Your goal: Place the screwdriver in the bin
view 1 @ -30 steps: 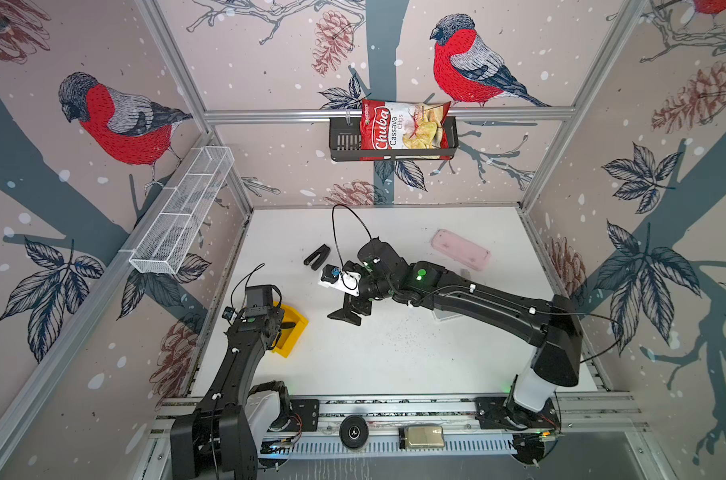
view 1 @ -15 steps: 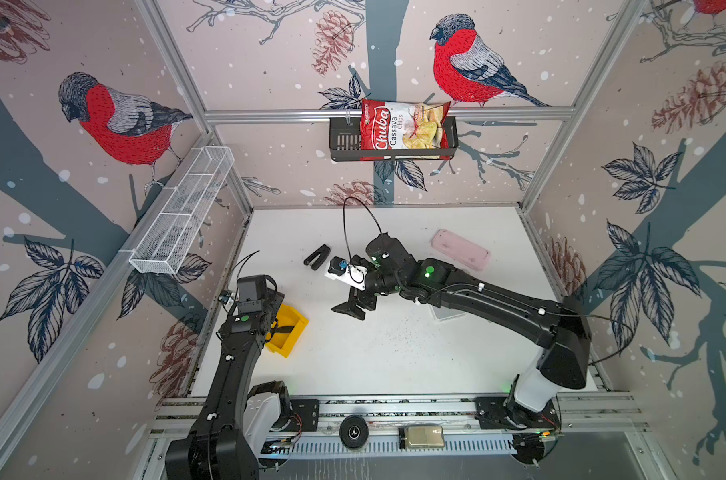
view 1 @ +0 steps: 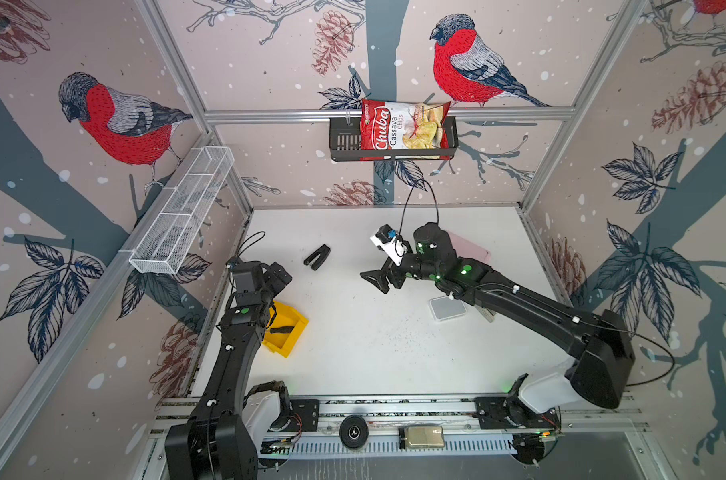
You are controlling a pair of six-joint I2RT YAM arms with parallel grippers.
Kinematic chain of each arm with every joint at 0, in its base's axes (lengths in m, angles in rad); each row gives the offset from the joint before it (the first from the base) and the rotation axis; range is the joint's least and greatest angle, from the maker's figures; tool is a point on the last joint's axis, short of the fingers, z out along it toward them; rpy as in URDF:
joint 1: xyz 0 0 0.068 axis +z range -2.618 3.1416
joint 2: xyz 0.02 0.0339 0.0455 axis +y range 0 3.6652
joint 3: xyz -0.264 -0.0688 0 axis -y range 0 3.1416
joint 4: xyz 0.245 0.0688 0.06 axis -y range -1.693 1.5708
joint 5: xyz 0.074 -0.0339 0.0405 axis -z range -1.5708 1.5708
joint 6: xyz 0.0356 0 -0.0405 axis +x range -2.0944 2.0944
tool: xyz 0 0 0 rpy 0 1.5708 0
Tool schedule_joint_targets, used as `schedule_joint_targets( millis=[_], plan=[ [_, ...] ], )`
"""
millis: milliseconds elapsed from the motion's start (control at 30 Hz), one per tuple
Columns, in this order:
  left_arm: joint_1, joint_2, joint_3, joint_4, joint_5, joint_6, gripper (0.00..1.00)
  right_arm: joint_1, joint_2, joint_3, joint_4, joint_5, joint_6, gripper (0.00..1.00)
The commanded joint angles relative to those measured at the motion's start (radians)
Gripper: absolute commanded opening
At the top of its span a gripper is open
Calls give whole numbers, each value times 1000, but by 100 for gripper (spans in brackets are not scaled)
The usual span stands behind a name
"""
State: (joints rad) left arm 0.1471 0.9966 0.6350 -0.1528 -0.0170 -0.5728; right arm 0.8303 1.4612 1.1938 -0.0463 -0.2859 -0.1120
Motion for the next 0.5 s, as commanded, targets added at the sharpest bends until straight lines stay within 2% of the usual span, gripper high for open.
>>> schedule_joint_targets(
  millis=[0,100,167,300,467],
  plan=[
    [2,16,-17,200,53,184,97,-64,-53,-77,178,80,155,100],
    [0,38,-64,363,119,259,97,-140,-106,-174,270,133,241,100],
    [-4,68,-95,479,148,308,98,-173,-129,-215,289,200,251,100],
    [-64,141,-145,682,149,495,99,-254,-171,-303,345,318,291,100],
    [-95,222,-230,929,176,554,99,-402,-204,-405,369,351,227,100]
  ],
)
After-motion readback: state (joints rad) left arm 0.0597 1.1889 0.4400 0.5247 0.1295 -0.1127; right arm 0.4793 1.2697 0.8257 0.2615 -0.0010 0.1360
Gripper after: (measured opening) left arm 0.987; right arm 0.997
